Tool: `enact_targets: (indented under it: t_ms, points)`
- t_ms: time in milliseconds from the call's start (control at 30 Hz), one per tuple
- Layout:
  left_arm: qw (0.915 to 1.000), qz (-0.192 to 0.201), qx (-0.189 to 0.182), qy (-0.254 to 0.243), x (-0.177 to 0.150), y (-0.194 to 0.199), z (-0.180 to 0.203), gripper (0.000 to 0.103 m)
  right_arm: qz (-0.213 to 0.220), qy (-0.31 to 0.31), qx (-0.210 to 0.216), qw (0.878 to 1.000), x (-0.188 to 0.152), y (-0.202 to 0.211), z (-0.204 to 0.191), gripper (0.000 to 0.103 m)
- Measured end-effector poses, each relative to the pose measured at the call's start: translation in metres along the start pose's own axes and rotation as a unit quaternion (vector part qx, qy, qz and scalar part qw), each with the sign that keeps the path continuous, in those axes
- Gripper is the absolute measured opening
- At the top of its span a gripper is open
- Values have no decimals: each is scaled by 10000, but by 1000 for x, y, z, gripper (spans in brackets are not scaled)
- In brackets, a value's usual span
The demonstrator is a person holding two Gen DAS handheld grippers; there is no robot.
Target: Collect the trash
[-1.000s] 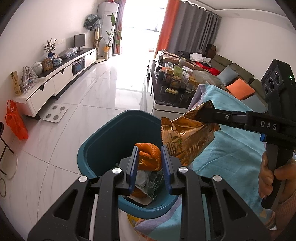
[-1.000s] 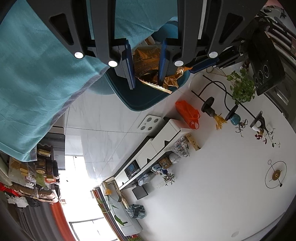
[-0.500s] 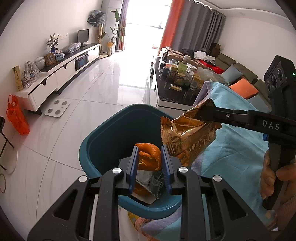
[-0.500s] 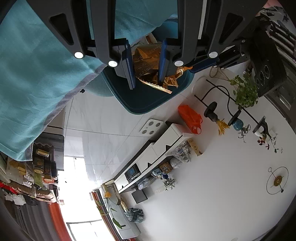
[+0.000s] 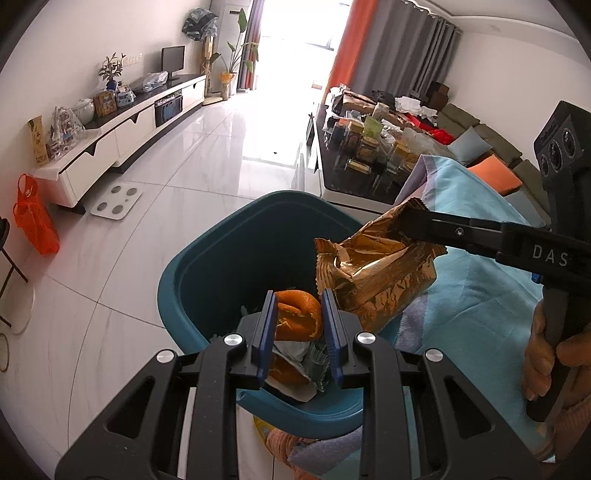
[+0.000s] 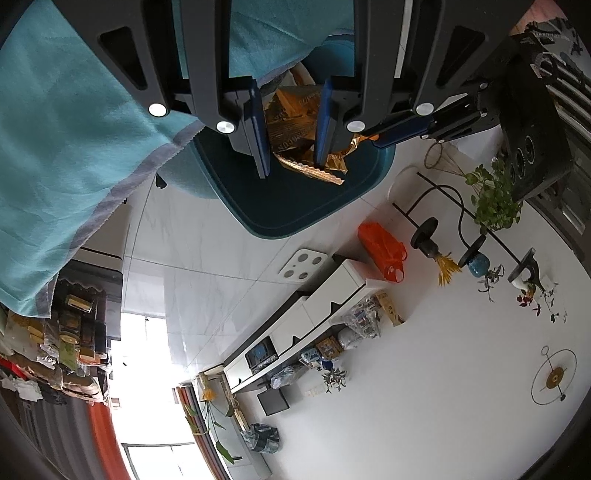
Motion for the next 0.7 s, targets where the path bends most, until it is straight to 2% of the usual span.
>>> enact_targets:
  t_ms: [367,567,633,700]
  points:
    - [10000,-13,-58,40,3,-7,6,24,-142,35,-44,9999,5,-9,-4,23]
    - [9999,34,-95,61,-2,-7,5,41,-85,3,-52,9999,2,-6,-2,27]
    - [9999,115,-113,29,-5,-3,6,57,10,-1,-53,10000,-2,1,-3,34]
    - [9996,231,-166,-42,-8,3,10,61,155,20,-113,9998,-7,12,-3,48]
Point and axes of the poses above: each gripper's, at about its wrist camera, not at the fingertips, and y roughly against the way its jaws point, z to its right, x to its top, the point moved 2 cm from there along -y, roughly the way its jaws point, and after that the axes turned 15 degrees about -z, right-handed, at the moved point
